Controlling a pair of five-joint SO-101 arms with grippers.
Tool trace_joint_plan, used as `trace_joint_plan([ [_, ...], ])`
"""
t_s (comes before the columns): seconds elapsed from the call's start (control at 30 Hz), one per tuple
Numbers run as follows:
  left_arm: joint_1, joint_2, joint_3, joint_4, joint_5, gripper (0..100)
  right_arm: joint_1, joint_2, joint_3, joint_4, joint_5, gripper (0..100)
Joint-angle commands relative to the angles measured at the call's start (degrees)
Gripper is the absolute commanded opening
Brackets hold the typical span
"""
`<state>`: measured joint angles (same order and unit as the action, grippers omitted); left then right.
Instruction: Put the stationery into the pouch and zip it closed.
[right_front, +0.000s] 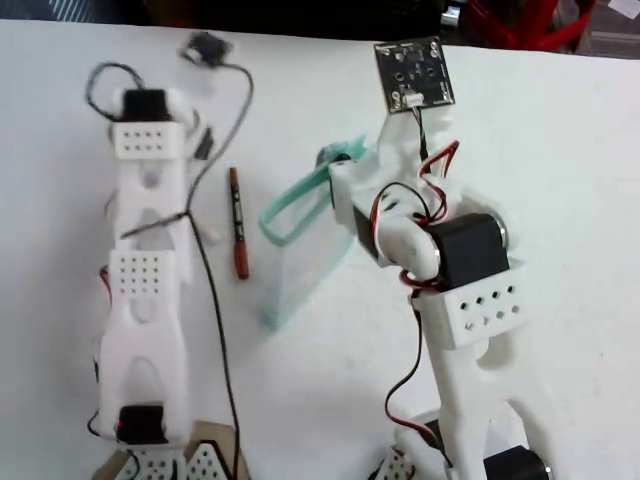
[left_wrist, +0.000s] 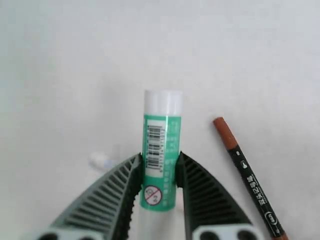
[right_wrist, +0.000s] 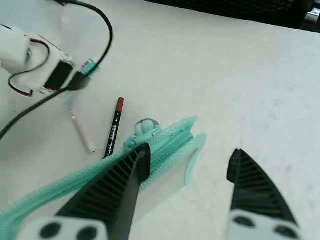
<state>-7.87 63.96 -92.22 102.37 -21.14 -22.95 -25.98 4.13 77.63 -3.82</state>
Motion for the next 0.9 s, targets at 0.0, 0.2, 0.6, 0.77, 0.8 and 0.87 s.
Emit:
trace_joint_plan([
  [0.0, -2.24, -13.85, 1.93, 0.26, 2.81, 8, 0.13, 1.19, 1.67, 1.54, 0.88, 24.7],
  [0.2, -1.19, -39.96, 22.59, 0.26, 2.90, 8, 0.13, 1.19, 1.67, 1.54, 0.88, 24.7],
  [0.6, 21.41, -104.40, 70.95, -8.44, 6.07, 8, -0.13, 0.75, 3.52, 0.92, 0.88, 24.7],
  [0.77, 28.70, -118.20, 87.82, -22.15, 20.13, 9, 0.04, 0.75, 3.52, 0.84, 0.88, 24.7],
  [0.8, 30.37, -120.31, 91.34, -25.58, 21.80, 9, 0.04, 0.75, 3.52, 0.84, 0.88, 24.7],
  [0.87, 33.10, -123.91, 98.29, -32.53, 23.03, 9, 0.13, 0.84, 3.52, 0.84, 0.88, 24.7],
])
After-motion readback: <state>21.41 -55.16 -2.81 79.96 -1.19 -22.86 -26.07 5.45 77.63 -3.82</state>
